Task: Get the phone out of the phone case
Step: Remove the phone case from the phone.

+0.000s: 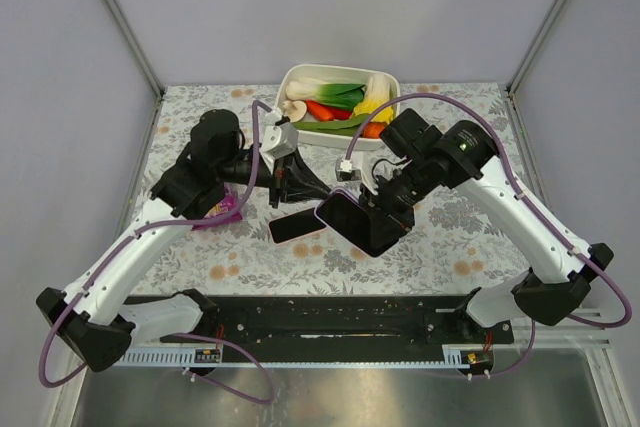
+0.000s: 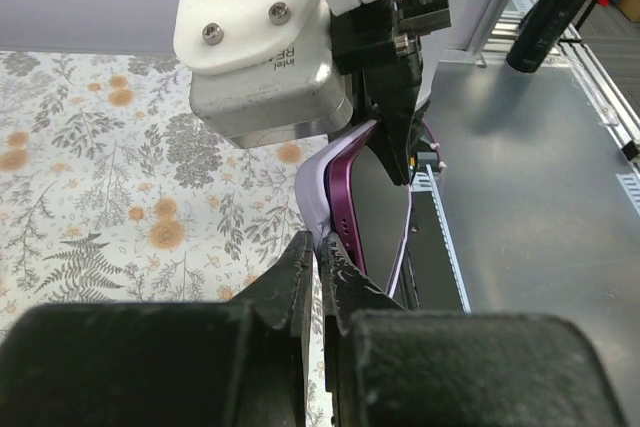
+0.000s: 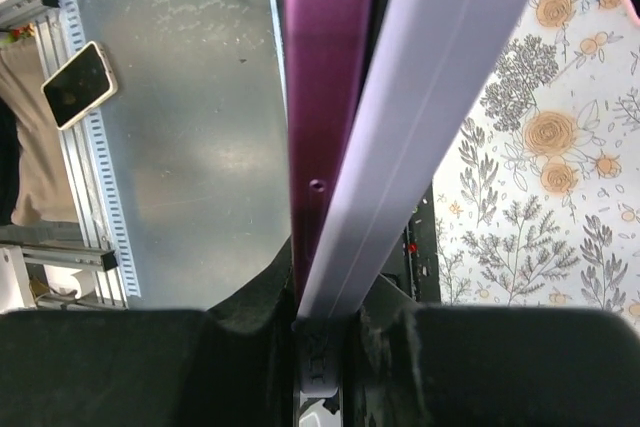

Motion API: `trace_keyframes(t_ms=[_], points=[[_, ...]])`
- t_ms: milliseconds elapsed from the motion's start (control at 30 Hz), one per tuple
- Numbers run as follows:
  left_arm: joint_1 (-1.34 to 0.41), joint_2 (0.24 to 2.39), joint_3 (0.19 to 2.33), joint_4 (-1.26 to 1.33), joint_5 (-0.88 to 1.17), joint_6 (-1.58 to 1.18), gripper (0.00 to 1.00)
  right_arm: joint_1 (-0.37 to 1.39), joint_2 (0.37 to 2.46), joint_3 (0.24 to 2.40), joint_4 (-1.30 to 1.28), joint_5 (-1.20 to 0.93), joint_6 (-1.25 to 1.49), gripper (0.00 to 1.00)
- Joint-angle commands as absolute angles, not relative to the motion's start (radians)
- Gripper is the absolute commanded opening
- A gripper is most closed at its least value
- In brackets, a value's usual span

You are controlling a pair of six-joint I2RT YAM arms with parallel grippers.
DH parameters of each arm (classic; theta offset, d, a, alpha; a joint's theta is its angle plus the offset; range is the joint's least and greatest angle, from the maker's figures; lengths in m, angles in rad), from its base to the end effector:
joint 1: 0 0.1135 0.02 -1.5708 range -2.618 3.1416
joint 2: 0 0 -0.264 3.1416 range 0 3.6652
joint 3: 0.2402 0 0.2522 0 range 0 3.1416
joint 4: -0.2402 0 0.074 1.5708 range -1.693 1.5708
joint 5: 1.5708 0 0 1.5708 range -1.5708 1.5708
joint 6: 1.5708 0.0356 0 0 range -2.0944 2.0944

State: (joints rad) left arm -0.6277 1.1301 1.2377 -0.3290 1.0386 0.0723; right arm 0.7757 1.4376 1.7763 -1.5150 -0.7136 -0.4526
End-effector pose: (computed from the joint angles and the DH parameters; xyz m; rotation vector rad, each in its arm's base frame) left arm 0.1716 -0.1624 0.4180 1.3154 1.3327 -1.3096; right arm 0.1513 0.1811 0.4200 -1.7047 2.0718 1.0703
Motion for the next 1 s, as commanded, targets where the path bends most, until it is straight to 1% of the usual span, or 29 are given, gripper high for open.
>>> trace_keyframes(t_ms=[0,100,133,200,333,400,467,567,633,733,800,833,967], points=[[-0.742,1.238,1.174,-0.549,1.192,0.115,0.08,0.818,1.405,1.848,-0.927,-0.939,-0.554,0.00],[-0.749,1.244,1.172,-0.551,1.210,0.114,0.20,0.819,1.405,1.853,-0.928,-0.914,-0.557,0.00],[-0.752,1.250,1.173,-0.551,1.215,0.107,0.23,0.821,1.407,1.853,-0.927,-0.908,-0.557,0.00],[-0.761,1.264,1.177,-0.548,1.232,0.103,0.23,0.819,1.407,1.851,-0.928,-0.900,-0.563,0.00],[-0.770,1.288,1.155,-0.463,1.284,0.022,0.14,0.819,1.411,1.853,-0.925,-0.899,-0.564,0.00],[-0.778,1.290,1.152,-0.462,1.285,0.025,0.12,0.819,1.410,1.855,-0.928,-0.896,-0.566,0.00],[-0.776,1.287,1.146,-0.451,1.285,0.020,0.06,0.818,1.408,1.850,-0.927,-0.891,-0.566,0.00],[-0.776,1.261,1.137,-0.442,1.261,0.025,0.05,0.819,1.399,1.830,-0.927,-0.881,-0.574,0.00],[-0.764,1.246,1.138,-0.442,1.256,0.025,0.06,0.818,1.391,1.807,-0.917,-0.871,-0.575,0.00],[-0.733,1.224,1.160,-0.445,1.256,0.012,0.16,0.818,1.378,1.770,-0.901,-0.868,-0.566,0.00],[-0.710,1.213,1.181,-0.452,1.247,0.011,0.30,0.816,1.373,1.743,-0.882,-0.874,-0.552,0.00],[-0.700,1.209,1.202,-0.483,1.243,0.029,0.36,0.813,1.373,1.732,-0.874,-0.880,-0.543,0.00],[-0.651,1.213,1.323,-0.653,1.197,0.164,0.46,0.805,1.365,1.672,-0.850,-0.910,-0.528,0.00]])
